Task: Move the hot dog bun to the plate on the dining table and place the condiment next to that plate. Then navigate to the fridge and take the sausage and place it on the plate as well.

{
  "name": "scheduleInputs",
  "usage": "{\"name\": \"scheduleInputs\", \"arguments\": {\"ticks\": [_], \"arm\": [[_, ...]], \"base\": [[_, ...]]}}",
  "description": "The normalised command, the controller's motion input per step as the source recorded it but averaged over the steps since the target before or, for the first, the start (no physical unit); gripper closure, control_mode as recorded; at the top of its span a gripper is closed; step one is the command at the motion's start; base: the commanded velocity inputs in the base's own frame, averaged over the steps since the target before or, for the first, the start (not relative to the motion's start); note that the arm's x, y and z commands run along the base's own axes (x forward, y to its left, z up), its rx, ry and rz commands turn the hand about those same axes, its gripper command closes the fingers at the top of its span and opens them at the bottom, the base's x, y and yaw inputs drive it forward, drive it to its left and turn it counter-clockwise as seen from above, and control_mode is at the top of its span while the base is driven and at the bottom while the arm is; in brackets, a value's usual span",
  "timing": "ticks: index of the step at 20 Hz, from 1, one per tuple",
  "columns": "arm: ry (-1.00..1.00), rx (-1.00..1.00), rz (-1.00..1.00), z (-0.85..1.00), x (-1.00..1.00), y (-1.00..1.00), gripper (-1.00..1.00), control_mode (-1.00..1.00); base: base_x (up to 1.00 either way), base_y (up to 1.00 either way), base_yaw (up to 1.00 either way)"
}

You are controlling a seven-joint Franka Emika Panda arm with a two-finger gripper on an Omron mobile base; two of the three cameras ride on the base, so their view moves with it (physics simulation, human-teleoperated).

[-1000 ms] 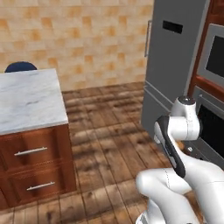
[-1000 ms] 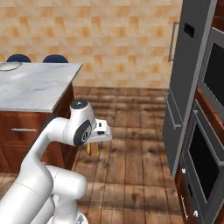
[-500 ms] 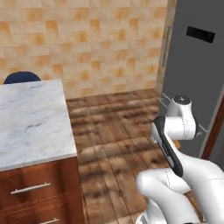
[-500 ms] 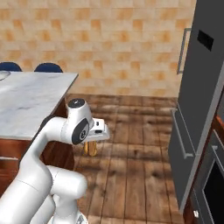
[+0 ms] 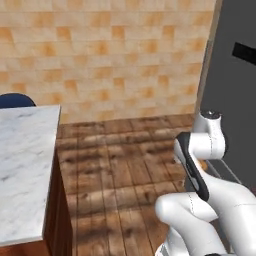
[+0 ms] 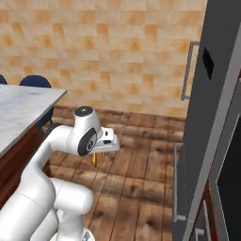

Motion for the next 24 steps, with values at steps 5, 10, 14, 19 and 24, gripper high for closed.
{"name": "scheduleInputs", "arguments": {"ticks": [5, 10, 14, 19, 24], "arm": [[0.0, 0.0, 0.0, 0.0, 0.0, 0.0, 1.0, 1.0], [0.0, 0.0, 0.0, 0.0, 0.0, 0.0, 1.0, 1.0], [0.0, 0.0, 0.0, 0.0, 0.0, 0.0, 1.0, 1.0], [0.0, 0.0, 0.0, 0.0, 0.0, 0.0, 1.0, 1.0], [0.0, 0.0, 0.0, 0.0, 0.0, 0.0, 1.0, 1.0]], "base": [[1.0, -0.25, 0.25], [1.0, -0.1, 0.23], [1.0, -0.19, 0.23], [1.0, -0.19, 0.23], [1.0, -0.19, 0.27]]}}
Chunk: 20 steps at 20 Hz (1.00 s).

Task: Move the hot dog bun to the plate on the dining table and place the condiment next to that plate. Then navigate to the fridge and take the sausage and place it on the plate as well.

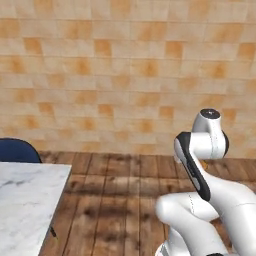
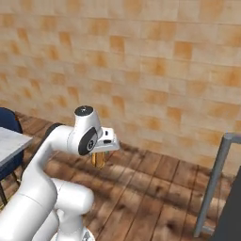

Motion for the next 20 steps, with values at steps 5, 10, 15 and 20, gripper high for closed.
{"name": "scheduleInputs", "arguments": {"ticks": [5, 10, 15, 20], "arm": [[0.0, 0.0, 0.0, 0.0, 0.0, 0.0, 1.0, 1.0], [0.0, 0.0, 0.0, 0.0, 0.0, 0.0, 1.0, 1.0], [0.0, 0.0, 0.0, 0.0, 0.0, 0.0, 1.0, 1.0], [0.0, 0.0, 0.0, 0.0, 0.0, 0.0, 1.0, 1.0]], "base": [[1.0, -0.24, 0.32], [1.0, -0.28, 0.47], [1.0, -0.28, 0.63], [1.0, -0.34, 0.65]]}}
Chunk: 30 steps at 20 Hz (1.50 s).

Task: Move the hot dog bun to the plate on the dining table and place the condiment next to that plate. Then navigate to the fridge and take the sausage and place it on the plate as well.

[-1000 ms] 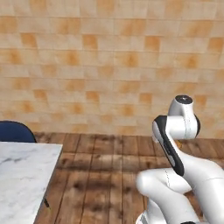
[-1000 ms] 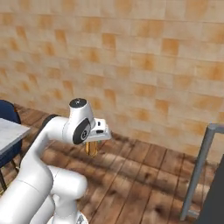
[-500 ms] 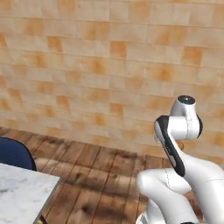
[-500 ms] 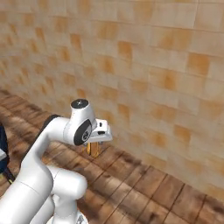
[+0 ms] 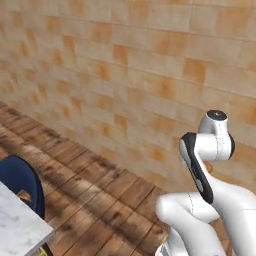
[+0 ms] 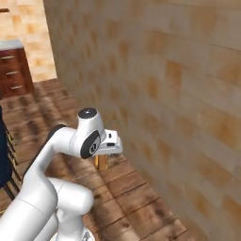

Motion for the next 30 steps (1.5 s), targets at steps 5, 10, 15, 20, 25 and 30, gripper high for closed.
{"name": "scheduleInputs", "arguments": {"ticks": [5, 10, 15, 20, 25, 30], "arm": [[0.0, 0.0, 0.0, 0.0, 0.0, 0.0, 1.0, 1.0], [0.0, 0.0, 0.0, 0.0, 0.0, 0.0, 1.0, 1.0], [0.0, 0.0, 0.0, 0.0, 0.0, 0.0, 1.0, 1.0], [0.0, 0.0, 0.0, 0.0, 0.0, 0.0, 1.0, 1.0], [0.0, 0.0, 0.0, 0.0, 0.0, 0.0, 1.0, 1.0], [0.0, 0.0, 0.0, 0.0, 0.0, 0.0, 1.0, 1.0]], "base": [[0.96, -0.43, 0.66], [0.95, -0.41, 0.66], [0.95, -0.41, 0.66], [0.93, -0.54, 0.63], [0.88, -0.55, 0.63], [0.84, -0.54, 0.63]]}}
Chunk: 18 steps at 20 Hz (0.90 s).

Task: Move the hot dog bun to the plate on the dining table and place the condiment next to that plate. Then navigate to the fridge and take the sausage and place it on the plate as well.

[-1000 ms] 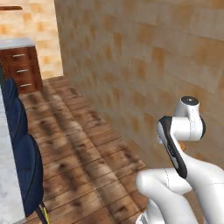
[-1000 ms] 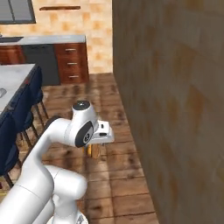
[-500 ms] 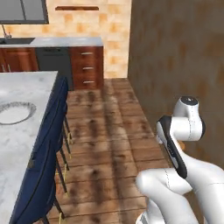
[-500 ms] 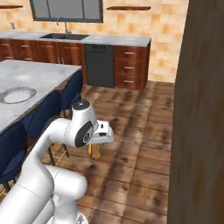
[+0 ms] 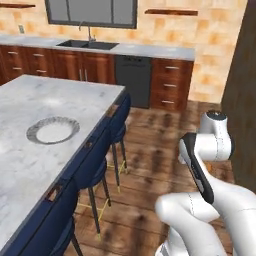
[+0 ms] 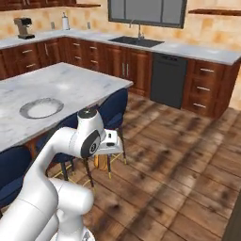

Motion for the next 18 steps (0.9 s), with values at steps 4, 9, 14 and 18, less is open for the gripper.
{"name": "scheduleInputs", "arguments": {"ticks": [4, 9, 14, 18], "arm": [[0.0, 0.0, 0.0, 0.0, 0.0, 0.0, 1.0, 1.0], [0.0, 0.0, 0.0, 0.0, 0.0, 0.0, 1.0, 1.0], [0.0, 0.0, 0.0, 0.0, 0.0, 0.0, 1.0, 1.0], [0.0, 0.0, 0.0, 0.0, 0.0, 0.0, 1.0, 1.0]], "base": [[0.8, -0.51, 0.64], [0.58, -0.54, 0.65], [0.51, -0.44, 0.68], [0.56, -0.49, 0.64]]}}
